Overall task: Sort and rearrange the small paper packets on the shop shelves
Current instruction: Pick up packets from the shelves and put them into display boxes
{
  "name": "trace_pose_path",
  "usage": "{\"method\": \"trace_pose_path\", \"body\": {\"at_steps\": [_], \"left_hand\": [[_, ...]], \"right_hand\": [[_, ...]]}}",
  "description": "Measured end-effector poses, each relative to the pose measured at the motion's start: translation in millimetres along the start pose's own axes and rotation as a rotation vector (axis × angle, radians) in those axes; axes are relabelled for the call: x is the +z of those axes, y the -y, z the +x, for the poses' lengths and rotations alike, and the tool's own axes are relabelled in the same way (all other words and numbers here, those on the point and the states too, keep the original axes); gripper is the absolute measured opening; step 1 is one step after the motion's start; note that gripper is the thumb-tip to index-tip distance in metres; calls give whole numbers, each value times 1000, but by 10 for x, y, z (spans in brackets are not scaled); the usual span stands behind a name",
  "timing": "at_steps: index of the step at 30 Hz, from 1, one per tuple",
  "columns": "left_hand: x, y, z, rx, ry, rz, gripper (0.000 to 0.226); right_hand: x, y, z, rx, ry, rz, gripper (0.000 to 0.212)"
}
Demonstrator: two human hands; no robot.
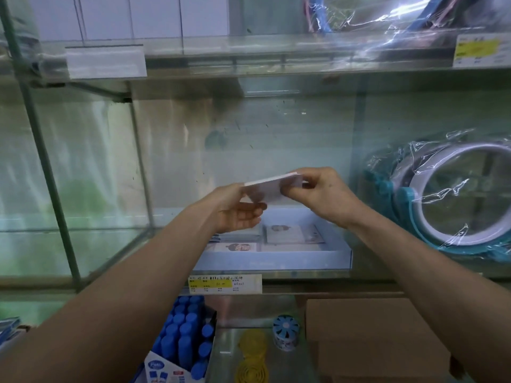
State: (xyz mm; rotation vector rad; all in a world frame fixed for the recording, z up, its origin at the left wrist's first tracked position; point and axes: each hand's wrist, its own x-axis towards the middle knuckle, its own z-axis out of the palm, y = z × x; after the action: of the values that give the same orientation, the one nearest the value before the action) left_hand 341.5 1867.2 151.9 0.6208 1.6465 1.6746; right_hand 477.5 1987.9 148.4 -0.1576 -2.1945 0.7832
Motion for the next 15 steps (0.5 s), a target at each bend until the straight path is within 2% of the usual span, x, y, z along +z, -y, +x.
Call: {"method": "trace_pose_path", "body": {"at_steps": [3, 6, 11, 15], "left_hand": [[-72, 42, 80, 157, -230, 302, 15], [-131, 126, 164, 314, -294, 613, 17], [-212, 301, 276, 262, -216, 1100, 35], [-258, 348, 230, 210, -186, 1274, 40]], "right_hand": [[-56, -136, 55, -28, -20, -419, 16], [50, -240, 54, -85, 149, -711, 14], [291, -394, 21, 12, 403, -893, 28], [305, -380, 41, 212, 596, -912, 29]]}}
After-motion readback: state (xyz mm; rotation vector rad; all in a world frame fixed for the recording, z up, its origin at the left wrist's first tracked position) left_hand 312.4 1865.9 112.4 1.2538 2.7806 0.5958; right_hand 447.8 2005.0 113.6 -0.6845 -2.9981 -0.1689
